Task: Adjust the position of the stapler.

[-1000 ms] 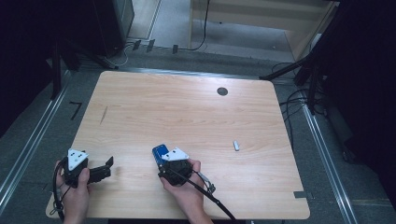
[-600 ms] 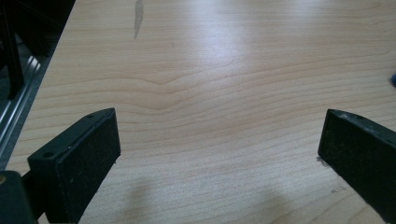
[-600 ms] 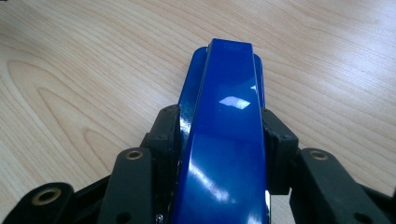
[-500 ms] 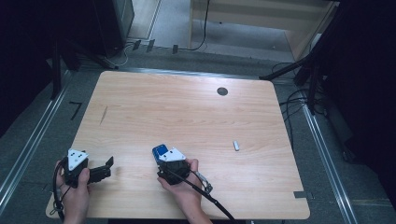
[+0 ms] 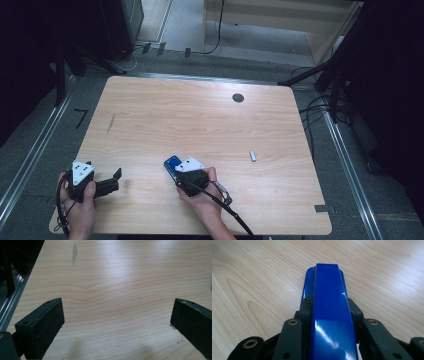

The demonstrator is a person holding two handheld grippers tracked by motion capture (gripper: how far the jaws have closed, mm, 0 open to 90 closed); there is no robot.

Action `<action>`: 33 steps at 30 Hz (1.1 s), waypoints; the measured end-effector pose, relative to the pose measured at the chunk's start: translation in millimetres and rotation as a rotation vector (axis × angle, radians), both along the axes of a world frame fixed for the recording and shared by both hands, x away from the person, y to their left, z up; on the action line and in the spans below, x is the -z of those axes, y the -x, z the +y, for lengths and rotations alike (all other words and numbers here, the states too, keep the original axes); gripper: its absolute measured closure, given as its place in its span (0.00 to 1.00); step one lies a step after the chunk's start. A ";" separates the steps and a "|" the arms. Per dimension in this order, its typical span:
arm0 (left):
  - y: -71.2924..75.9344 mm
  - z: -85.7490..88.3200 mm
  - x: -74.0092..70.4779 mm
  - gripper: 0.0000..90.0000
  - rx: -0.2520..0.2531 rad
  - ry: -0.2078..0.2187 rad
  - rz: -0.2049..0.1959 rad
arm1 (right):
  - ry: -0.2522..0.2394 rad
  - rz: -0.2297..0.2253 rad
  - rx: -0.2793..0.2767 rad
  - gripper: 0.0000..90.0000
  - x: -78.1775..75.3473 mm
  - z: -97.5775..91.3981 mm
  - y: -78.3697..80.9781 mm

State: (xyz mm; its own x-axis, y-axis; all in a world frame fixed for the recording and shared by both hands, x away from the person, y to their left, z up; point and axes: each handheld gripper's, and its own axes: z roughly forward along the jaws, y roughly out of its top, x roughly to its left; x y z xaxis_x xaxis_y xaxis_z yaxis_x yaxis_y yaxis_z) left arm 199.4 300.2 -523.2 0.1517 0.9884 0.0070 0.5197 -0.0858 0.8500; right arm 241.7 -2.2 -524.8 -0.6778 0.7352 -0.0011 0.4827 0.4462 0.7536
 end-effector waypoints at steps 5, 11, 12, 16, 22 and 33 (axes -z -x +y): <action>1.4 -6.5 -0.7 0.00 0.024 -0.025 -0.002 | 0.003 -0.010 -0.037 0.75 0.6 -7.2 3.2; 4.0 -19.3 -2.7 0.00 0.072 -0.042 -0.006 | 0.009 -0.023 -0.077 0.75 1.0 -17.6 8.1; 4.0 -19.3 -2.7 0.00 0.072 -0.042 -0.006 | 0.013 -0.024 -0.081 0.75 0.9 -18.8 8.8; 6.7 -28.9 -3.6 0.00 0.106 -0.043 -0.007 | 0.023 -0.029 -0.109 0.75 0.7 -26.5 12.0; 9.4 -37.5 -4.5 0.00 0.135 -0.028 -0.010 | 0.039 -0.045 -0.136 0.75 0.4 -33.8 16.4; 14.5 -58.9 -5.7 0.00 0.198 -0.022 -0.019 | 0.050 -0.052 -0.163 0.75 0.7 -54.3 23.5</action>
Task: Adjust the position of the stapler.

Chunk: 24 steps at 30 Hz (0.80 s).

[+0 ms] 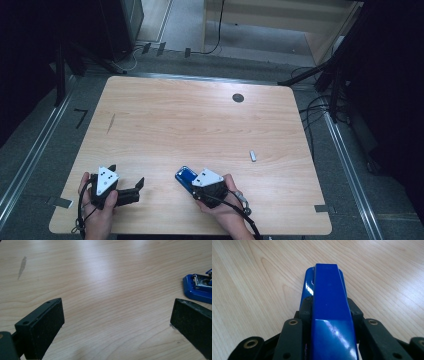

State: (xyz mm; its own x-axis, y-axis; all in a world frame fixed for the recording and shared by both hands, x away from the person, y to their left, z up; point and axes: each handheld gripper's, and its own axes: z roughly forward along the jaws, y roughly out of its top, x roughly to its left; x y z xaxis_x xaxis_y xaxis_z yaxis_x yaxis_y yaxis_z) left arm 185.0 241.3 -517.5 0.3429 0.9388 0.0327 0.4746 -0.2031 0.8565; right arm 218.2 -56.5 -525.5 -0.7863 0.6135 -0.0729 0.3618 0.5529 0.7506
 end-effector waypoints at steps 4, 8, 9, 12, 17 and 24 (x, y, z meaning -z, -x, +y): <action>1.8 -7.1 -0.3 0.00 0.018 0.006 -0.005 | -0.003 0.004 -0.002 0.75 0.6 -9.2 2.2; 2.7 -11.1 -0.2 0.00 0.027 0.010 -0.005 | -0.004 0.006 -0.001 0.75 0.8 -15.6 3.9; 2.9 -12.8 0.1 0.00 0.031 0.017 -0.004 | -0.007 0.007 0.000 0.75 1.1 -18.0 4.3; 2.6 -18.4 0.7 0.00 0.052 0.038 0.005 | -0.032 0.035 0.009 0.75 2.2 -28.0 4.1; 2.7 -25.8 0.8 0.00 0.084 0.043 0.009 | -0.050 0.029 -0.008 0.54 2.2 -34.3 8.0; 3.1 -42.1 1.6 0.04 0.116 0.055 0.027 | -0.136 0.018 0.006 0.44 -10.0 -54.8 19.2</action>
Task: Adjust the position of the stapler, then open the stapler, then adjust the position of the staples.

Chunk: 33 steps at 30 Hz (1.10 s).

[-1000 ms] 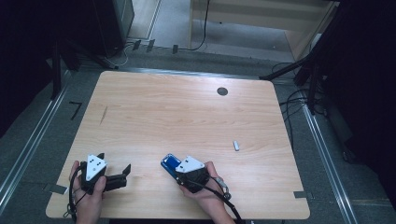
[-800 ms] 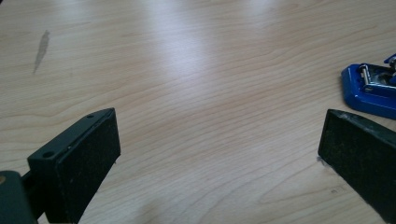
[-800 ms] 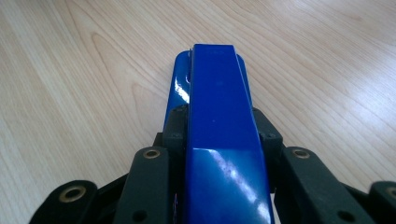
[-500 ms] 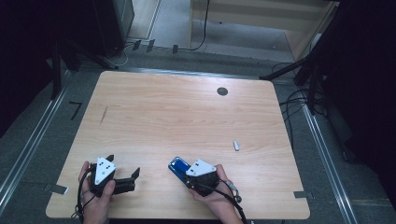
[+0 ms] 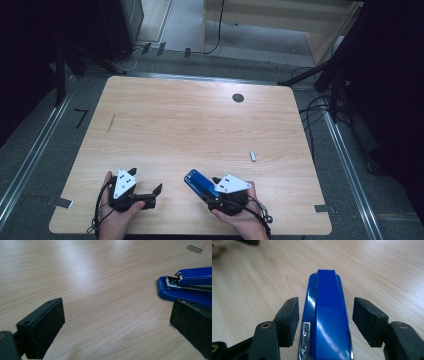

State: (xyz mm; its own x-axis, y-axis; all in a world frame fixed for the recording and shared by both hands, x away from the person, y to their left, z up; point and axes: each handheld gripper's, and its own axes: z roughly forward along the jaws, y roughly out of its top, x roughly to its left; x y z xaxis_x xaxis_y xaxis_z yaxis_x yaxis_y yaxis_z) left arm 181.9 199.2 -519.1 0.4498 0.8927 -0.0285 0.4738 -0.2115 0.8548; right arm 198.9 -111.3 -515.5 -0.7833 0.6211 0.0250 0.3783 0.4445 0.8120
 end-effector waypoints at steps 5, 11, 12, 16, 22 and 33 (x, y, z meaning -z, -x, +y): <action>-0.8 -13.1 1.2 0.19 0.014 0.010 0.005 | -0.062 -0.004 0.042 0.44 -8.0 -20.3 9.9; -0.9 -32.7 3.7 0.41 0.069 0.011 0.007 | -0.118 -0.016 0.088 0.43 -10.5 -42.4 17.7; -1.4 -38.0 4.2 0.49 0.101 0.011 0.013 | -0.115 -0.006 0.108 0.44 -9.2 -50.8 18.4; -5.4 -45.2 4.7 0.65 0.145 0.025 0.034 | -0.132 0.002 0.106 0.53 -5.4 -62.0 21.5; -12.0 -56.7 6.1 0.82 0.176 0.039 0.050 | -0.113 0.005 0.124 0.59 1.7 -65.2 23.7; -12.9 -78.1 12.0 0.98 0.252 0.032 0.098 | -0.130 0.046 0.147 0.76 11.4 -57.2 26.4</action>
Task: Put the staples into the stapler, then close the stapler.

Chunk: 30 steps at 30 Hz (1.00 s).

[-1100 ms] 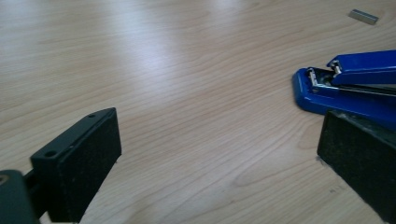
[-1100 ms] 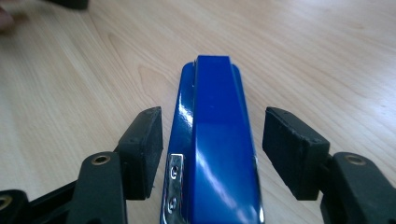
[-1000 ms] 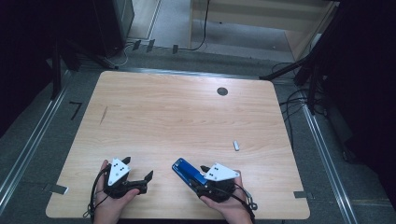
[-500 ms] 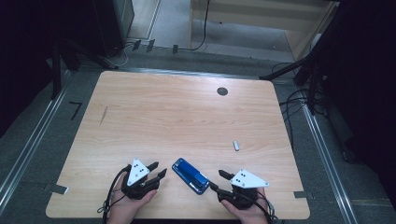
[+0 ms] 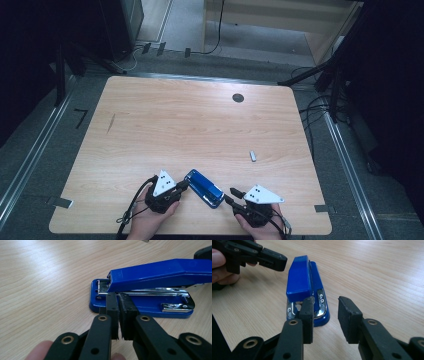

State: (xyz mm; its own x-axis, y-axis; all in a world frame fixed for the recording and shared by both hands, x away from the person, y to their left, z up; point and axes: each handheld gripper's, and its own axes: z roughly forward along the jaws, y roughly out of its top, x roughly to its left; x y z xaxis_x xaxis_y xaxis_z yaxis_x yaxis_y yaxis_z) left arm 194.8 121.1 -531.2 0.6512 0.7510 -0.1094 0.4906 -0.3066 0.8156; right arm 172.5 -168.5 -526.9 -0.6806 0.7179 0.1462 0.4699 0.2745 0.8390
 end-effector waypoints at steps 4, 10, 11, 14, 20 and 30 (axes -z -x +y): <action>0.0 -4.6 0.3 1.00 0.021 -0.003 0.003 | 0.012 -0.003 0.002 0.78 1.3 1.8 0.6; 0.7 -14.9 1.4 1.00 0.054 -0.007 0.016 | 0.016 0.015 0.009 0.78 3.2 3.0 1.2; 1.5 -18.0 1.6 1.00 0.067 -0.010 0.017 | 0.017 0.019 0.006 0.79 3.7 2.8 1.5; 1.0 -20.4 1.8 1.00 0.073 -0.013 0.021 | 0.019 0.028 0.002 0.79 4.3 3.0 3.1; -1.0 -24.6 2.7 1.00 0.093 -0.038 0.043 | 0.023 0.039 -0.005 0.81 5.3 3.5 5.7; -3.6 -23.2 3.0 1.00 0.097 -0.020 0.062 | 0.018 0.058 -0.017 0.91 6.1 3.7 7.7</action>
State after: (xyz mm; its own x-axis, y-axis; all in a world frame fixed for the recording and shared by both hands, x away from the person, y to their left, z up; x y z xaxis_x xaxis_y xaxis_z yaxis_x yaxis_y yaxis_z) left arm 198.4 97.9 -534.2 0.7136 0.6869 -0.1376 0.5069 -0.3708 0.7782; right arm 164.8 -164.8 -533.0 -0.6832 0.7095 0.1730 0.5126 0.2972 0.8056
